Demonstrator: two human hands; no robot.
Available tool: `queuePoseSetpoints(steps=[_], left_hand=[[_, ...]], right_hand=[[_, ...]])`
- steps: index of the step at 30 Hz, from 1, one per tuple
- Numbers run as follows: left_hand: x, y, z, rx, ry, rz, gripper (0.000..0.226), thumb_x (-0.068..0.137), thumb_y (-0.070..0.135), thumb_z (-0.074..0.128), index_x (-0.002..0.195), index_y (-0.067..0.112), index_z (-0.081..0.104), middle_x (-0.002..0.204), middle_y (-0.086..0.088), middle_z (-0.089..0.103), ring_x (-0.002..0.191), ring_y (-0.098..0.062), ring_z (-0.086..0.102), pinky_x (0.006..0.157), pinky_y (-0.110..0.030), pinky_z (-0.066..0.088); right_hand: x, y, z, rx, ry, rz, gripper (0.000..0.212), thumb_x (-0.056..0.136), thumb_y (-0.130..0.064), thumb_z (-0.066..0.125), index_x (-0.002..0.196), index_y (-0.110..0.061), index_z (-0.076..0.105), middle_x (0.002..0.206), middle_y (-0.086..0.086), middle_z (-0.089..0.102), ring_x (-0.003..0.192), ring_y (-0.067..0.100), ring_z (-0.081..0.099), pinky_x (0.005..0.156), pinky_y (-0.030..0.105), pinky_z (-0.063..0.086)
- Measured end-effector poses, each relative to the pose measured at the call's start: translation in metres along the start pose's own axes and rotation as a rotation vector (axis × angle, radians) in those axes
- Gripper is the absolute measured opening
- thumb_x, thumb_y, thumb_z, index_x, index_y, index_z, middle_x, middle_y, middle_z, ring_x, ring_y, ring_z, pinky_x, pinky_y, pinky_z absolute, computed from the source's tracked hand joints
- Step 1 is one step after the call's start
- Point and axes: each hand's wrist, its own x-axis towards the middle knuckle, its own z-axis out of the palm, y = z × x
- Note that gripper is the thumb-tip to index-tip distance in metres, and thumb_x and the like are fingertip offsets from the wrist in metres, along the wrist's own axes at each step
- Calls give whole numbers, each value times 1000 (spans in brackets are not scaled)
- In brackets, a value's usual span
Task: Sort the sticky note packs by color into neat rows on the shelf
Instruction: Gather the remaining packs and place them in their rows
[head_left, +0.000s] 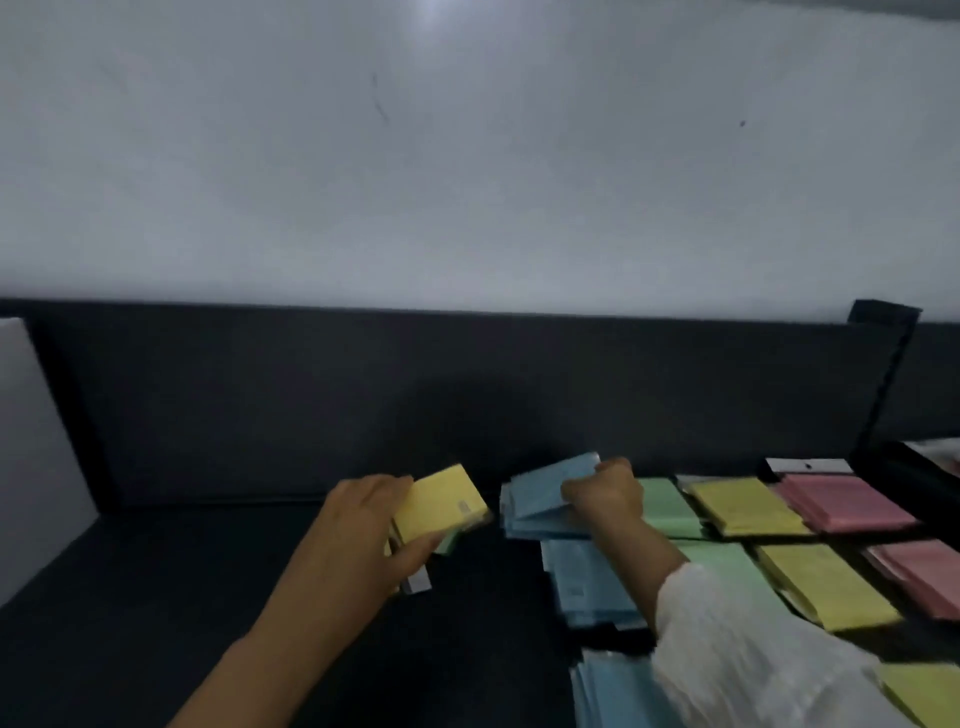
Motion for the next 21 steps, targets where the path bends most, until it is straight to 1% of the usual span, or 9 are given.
queuePoseSetpoints(steps=[2, 4, 7, 9, 11, 14, 16, 18, 21], left_hand=[[-1, 4, -1, 35, 8, -2, 62, 81, 52, 58, 131, 17, 50, 126, 4, 53, 115, -11, 44, 94, -15, 26], [-2, 9, -2, 62, -3, -12, 62, 80, 52, 59, 129, 15, 52, 124, 2, 56, 114, -13, 46, 94, -16, 26], [-3, 11, -1, 52, -12, -13, 62, 79, 52, 61, 128, 15, 52, 124, 1, 56, 111, -14, 47, 93, -18, 28], [-4, 15, 3, 64, -34, 4, 68, 75, 62, 50, 122, 14, 57, 118, 0, 60, 105, -15, 51, 91, -22, 32], [-7, 19, 7, 56, -63, 26, 69, 73, 63, 42, 118, 14, 60, 112, 0, 63, 99, -11, 50, 87, -25, 35], [-5, 26, 13, 23, -104, 23, 64, 73, 58, 58, 116, 11, 62, 109, -3, 64, 95, -13, 50, 82, -26, 37], [-1, 31, 16, 22, -107, 21, 59, 75, 50, 68, 118, 10, 61, 111, -5, 63, 96, -15, 49, 82, -27, 36], [7, 39, 17, 12, -113, 50, 58, 74, 43, 73, 119, 10, 60, 113, -6, 63, 98, -19, 51, 82, -28, 37], [15, 53, 22, -13, -149, 60, 58, 75, 39, 72, 124, 13, 56, 119, -4, 60, 106, -21, 50, 86, -29, 37]], right_hand=[[-1, 1, -3, -126, -34, -52, 58, 74, -20, 72, 123, -3, 46, 127, 21, 48, 113, 36, 51, 90, 34, 44], [-5, 2, -7, -201, -11, -114, 58, 76, -26, 71, 125, -7, 48, 131, 19, 37, 118, 37, 43, 95, 35, 41], [-14, -6, -14, -180, 25, -180, 50, 81, -28, 66, 126, -13, 51, 133, 16, 35, 122, 34, 36, 96, 35, 39], [-18, -10, -21, -144, 5, -209, 47, 83, -28, 62, 127, -15, 50, 133, 14, 35, 124, 32, 33, 98, 35, 39], [-23, -8, -28, -123, -24, -241, 46, 85, -27, 60, 128, -17, 48, 134, 12, 35, 125, 30, 32, 100, 36, 38], [-26, 1, -43, -72, -34, -273, 50, 85, -24, 60, 132, -16, 44, 134, 11, 39, 126, 29, 36, 103, 36, 37], [-27, 6, -54, -10, -43, -262, 55, 83, -22, 63, 133, -14, 42, 133, 10, 43, 123, 29, 42, 103, 41, 39], [-28, 10, -71, 53, -45, -221, 57, 82, -22, 64, 133, -12, 40, 130, 10, 47, 120, 28, 46, 101, 44, 42], [-31, 24, -99, 92, -27, -151, 54, 83, -19, 62, 132, -10, 40, 122, 9, 51, 111, 26, 51, 92, 38, 45]])
